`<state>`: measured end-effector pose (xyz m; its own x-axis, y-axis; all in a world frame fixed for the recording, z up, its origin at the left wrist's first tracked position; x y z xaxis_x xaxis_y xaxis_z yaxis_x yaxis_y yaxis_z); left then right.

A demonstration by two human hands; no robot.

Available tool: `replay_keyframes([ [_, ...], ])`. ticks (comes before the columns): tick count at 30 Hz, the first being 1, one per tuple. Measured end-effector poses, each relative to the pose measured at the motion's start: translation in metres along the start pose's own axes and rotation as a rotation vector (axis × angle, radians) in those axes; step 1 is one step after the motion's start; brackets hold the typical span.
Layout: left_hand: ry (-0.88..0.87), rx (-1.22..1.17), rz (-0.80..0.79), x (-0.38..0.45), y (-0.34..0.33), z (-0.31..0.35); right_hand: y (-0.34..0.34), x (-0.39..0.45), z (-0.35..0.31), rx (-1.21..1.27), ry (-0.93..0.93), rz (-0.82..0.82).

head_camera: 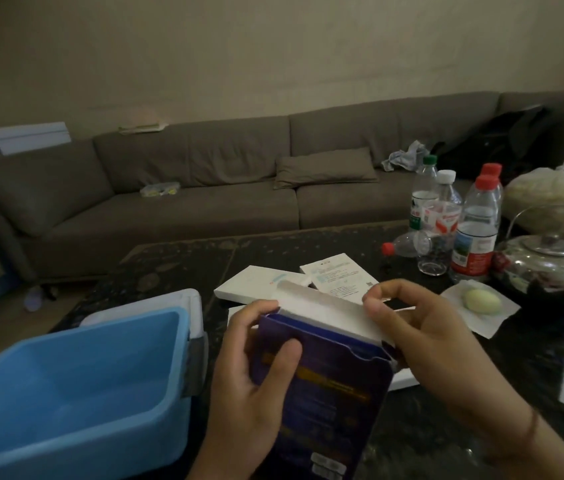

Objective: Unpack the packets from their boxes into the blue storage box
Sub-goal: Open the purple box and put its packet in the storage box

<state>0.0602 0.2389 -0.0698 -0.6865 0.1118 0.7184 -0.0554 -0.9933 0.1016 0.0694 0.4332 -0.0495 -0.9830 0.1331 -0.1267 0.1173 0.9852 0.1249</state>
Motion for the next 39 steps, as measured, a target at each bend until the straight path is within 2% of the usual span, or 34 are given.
replay_keyframes([
  [2, -0.032, 0.043, -0.018, 0.004, 0.009, 0.011, -0.006, -0.004, 0.0, 0.01, 0.012, -0.001],
  [5, -0.04, 0.109, -0.179, 0.011, 0.019, 0.022, -0.016, -0.01, 0.002, 0.034, 0.012, -0.008],
  [6, -0.024, 0.115, -0.244, 0.014, 0.021, 0.024, -0.015, -0.013, 0.001, 0.018, 0.045, 0.042],
  [8, 0.002, 0.127, -0.334, 0.017, 0.023, 0.027, -0.007, -0.027, -0.011, -0.073, 0.251, 0.224],
  [9, 0.009, 0.138, -0.349, 0.018, 0.023, 0.028, -0.007, -0.04, -0.022, -0.147, 0.395, 0.28],
  [11, 0.036, 0.15, -0.331, 0.019, 0.024, 0.03, -0.017, -0.063, -0.034, -0.404, 0.607, 0.263],
  [13, 0.05, 0.166, -0.272, 0.019, 0.025, 0.031, -0.027, -0.07, -0.031, -0.75, 0.66, 0.231],
  [14, 0.056, 0.168, -0.236, 0.018, 0.024, 0.033, -0.027, -0.068, -0.03, -0.84, 0.619, 0.204],
  [16, 0.093, 0.145, -0.171, 0.016, 0.024, 0.035, -0.021, -0.066, -0.03, -0.819, 0.476, 0.132],
  [21, 0.221, -0.002, -0.108, 0.002, 0.028, 0.043, 0.002, -0.071, -0.027, -0.557, 0.283, 0.109],
  [24, 0.315, -0.076, 0.045, -0.011, 0.034, 0.044, 0.001, -0.072, -0.016, -0.415, 0.105, 0.024],
  [27, 0.305, -0.138, 0.222, -0.021, 0.032, 0.049, -0.003, -0.078, -0.017, -0.442, 0.151, 0.087],
  [32, 0.225, -0.158, 0.314, -0.027, 0.005, 0.058, 0.001, -0.109, -0.03, -0.591, 0.37, 0.351],
  [34, 0.182, -0.17, 0.267, -0.028, -0.014, 0.06, 0.014, -0.119, -0.031, -0.666, 0.4, 0.442],
  [37, 0.079, -0.189, 0.126, -0.029, -0.05, 0.063, 0.037, -0.128, -0.023, -0.754, 0.36, 0.531],
  [39, 0.067, -0.249, 0.095, -0.036, -0.069, 0.055, 0.048, -0.134, -0.011, -0.822, 0.333, 0.561],
])
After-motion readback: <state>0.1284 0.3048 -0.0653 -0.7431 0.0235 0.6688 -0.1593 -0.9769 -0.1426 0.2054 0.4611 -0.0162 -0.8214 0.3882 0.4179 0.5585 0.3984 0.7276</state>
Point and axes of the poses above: each hand's wrist, its own x-axis towards the middle knuckle, its own y-axis out of the back of the hand, z = x × y, the point moved 7 cm from there along x, towards the middle knuckle, and after that the axes turned 15 degrees about -y, right-handed, at the moved point
